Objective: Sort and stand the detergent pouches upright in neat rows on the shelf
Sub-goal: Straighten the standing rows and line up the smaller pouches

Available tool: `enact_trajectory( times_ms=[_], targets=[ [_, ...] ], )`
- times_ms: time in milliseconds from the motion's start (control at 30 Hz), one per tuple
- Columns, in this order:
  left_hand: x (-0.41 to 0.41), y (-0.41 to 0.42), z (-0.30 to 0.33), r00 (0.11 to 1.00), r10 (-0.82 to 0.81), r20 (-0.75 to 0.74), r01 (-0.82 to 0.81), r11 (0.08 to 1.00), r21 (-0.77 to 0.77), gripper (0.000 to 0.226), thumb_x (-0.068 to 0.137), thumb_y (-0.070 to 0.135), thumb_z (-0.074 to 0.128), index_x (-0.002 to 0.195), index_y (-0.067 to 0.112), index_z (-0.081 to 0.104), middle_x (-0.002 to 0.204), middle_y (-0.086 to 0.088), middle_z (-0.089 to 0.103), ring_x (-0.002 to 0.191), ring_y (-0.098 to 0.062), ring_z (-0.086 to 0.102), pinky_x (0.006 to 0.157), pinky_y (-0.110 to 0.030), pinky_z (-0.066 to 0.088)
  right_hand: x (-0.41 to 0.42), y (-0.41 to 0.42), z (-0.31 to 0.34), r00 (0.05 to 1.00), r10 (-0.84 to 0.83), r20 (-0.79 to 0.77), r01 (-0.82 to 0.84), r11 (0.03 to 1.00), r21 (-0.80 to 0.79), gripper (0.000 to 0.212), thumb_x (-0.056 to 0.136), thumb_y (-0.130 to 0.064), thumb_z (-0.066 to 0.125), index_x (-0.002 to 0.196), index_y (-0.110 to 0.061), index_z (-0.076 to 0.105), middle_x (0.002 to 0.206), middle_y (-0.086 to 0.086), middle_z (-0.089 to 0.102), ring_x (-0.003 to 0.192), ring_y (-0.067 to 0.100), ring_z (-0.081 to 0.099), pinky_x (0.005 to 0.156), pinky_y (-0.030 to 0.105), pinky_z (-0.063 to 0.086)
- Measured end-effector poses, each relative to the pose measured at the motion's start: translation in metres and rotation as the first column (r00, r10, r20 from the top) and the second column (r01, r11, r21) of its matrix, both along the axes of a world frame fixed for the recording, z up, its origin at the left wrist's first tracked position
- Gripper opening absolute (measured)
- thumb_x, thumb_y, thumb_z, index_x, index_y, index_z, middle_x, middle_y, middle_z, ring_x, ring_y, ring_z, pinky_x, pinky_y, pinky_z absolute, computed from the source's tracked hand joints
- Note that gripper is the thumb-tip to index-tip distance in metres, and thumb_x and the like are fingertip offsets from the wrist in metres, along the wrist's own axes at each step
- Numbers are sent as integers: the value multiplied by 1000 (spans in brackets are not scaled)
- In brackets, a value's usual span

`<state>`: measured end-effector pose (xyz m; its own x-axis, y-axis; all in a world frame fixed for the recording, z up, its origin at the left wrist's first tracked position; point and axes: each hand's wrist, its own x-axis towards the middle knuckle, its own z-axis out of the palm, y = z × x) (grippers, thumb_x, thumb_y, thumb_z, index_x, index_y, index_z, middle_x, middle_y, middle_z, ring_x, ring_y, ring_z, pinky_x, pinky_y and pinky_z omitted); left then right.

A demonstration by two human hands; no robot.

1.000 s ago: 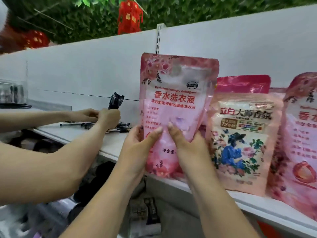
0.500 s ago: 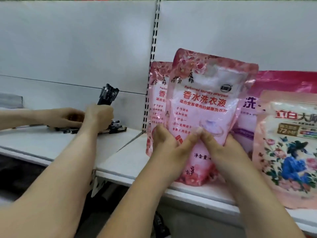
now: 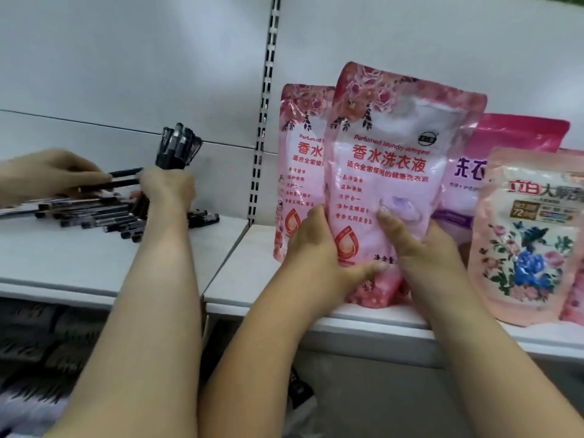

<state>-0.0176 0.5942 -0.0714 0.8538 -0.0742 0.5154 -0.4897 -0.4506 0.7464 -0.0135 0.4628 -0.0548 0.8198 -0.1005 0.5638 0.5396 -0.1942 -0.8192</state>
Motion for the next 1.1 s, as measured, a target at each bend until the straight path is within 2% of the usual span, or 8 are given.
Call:
enact_trajectory(
  times_ms=[100, 233, 333, 500, 667, 767, 867, 1100],
  targets=[
    [0, -1, 0, 999, 48, 25, -48, 998, -27, 93, 68, 42, 75, 138, 24, 17, 138, 1, 35, 127, -18, 38, 107, -40, 35, 2, 3, 0, 1000, 26, -11, -26, 1000, -6, 38, 57, -66, 68, 84, -40, 70, 98, -7, 72, 97, 14, 67, 93, 44, 49],
    [0, -3, 3, 982, 186, 43, -187, 981, 44, 98, 66, 47, 74, 140, 20, 17, 139, -2, 28, 129, -20, 26, 109, -35, 25, -2, 1, 2, 993, 66, -93, -63, 998, 26, 55, 67, -54, 70, 114, -28, 58, 109, -8, 66, 100, 11, 64, 92, 37, 51],
    [-4, -6, 6, 969, 248, 22, -248, 966, 65, 102, 63, 51, 74, 141, 20, 17, 142, -3, 29, 131, -23, 26, 111, -40, 26, -18, -11, 3, 982, -183, -40, 166, 950, -265, 43, 82, -41, 62, 119, -24, 52, 99, -16, 57, 92, 4, 57, 80, 20, 44],
    [-39, -24, 5, 890, 427, 162, -446, 888, 113, 106, 68, 46, 72, 144, 24, 1, 148, -7, 18, 137, -25, 11, 112, -44, 13, -50, -53, -2, 910, -352, 217, 413, 743, -526, 32, 89, -30, 56, 118, -18, 56, 107, -2, 61, 100, 16, 56, 84, 25, 41],
    [-75, -81, -9, 787, 448, 425, -497, 867, 6, 54, 80, 40, 59, 124, 10, 47, 121, -12, 50, 114, -24, 39, 97, -34, 26, -78, -129, -14, 809, -435, 395, 587, 611, -531, 31, 87, -32, 56, 109, -12, 63, 109, 5, 62, 104, 24, 54, 89, 28, 34],
    [-83, -159, -22, 850, 218, 479, -363, 902, 234, 51, 77, 39, 45, 109, 2, 61, 100, -14, 65, 92, -29, 60, 82, -32, 41, -95, -194, -20, 776, -504, 379, 622, 510, -595, 41, 85, -38, 50, 115, -12, 61, 118, 8, 60, 110, 30, 50, 93, 29, 27],
    [-81, -244, -43, 875, 97, 475, -371, 765, 527, 60, 77, 45, 39, 109, 0, 64, 105, -16, 68, 97, -31, 66, 83, -38, 51, -117, -277, -26, 792, -544, 278, 561, 468, -683, 48, 93, -38, 45, 135, -15, 44, 141, 5, 43, 131, 24, 33, 107, 31, 21],
    [-72, -296, -67, 892, 200, 405, -444, 555, 703, 78, 91, 61, 14, 124, 1, 50, 126, -19, 57, 111, -37, 58, 106, -38, 14, -107, -397, -56, 832, -552, 53, 289, 349, -891, 70, 93, -57, 22, 148, -17, 4, 157, 0, -2, 144, 17, -7, 116, 38, -6]
  ],
)
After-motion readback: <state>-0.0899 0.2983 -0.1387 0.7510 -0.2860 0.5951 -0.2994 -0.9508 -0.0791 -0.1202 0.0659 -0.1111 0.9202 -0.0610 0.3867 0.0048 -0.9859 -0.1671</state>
